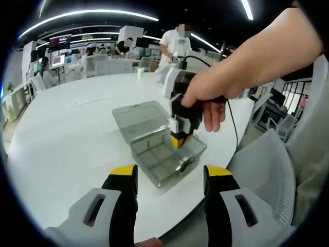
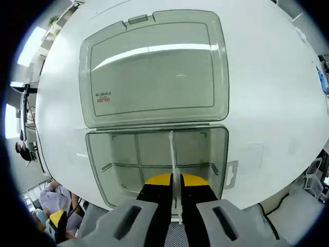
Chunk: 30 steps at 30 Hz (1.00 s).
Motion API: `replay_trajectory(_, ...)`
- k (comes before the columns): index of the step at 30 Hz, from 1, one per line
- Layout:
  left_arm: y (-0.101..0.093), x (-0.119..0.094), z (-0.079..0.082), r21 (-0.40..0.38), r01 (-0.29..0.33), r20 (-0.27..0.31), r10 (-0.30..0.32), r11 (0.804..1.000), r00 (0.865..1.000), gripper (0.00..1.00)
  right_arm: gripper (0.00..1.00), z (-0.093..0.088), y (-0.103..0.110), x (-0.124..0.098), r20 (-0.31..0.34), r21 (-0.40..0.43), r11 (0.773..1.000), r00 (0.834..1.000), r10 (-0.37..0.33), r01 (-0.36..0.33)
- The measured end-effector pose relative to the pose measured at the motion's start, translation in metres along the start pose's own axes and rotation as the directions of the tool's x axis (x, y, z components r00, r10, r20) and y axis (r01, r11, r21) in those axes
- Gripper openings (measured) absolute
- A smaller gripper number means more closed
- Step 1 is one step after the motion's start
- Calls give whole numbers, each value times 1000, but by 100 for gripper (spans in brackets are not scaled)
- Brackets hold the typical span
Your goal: Insert the divider into the dual guide fixture by aligning both edges with the guide slots and pushing it downward to the bottom, including one-sided entry, uneven engagement, binding, and posture correction.
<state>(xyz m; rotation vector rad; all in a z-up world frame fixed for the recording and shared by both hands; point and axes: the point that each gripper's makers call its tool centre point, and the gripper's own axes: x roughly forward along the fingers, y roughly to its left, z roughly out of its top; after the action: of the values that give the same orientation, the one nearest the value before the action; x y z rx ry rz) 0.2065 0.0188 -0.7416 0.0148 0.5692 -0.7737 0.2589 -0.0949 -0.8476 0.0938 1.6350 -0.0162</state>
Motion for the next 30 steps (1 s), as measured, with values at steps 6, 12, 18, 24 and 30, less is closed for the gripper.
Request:
replay_trajectory(6,4,0,1,7,-3,-13,3,1000,1000,50,0,0,0,0,-2,12,1000,1000,2,-2)
replay_trajectory(12,3,0,4,32,4,-36,-3,999,999,50,0,1,-1,3,2,21,1000,1000,4,-4)
replay_trajectory(18,-1,0,4,54,12,-55,-9,998,998,50,0,-3,-2,0,6,23,1000,1000,4,-4)
replay_trajectory(24,-2,-2,2,58,14,-67,-10,998,998,50,0,-3,-1,1,3,20,1000,1000,-3,3)
replay_trajectory(30,-4,-3,0,65,17,-82,-12,998,997,50,0,-5,0,-3,-3,7,1000,1000,-12,12)
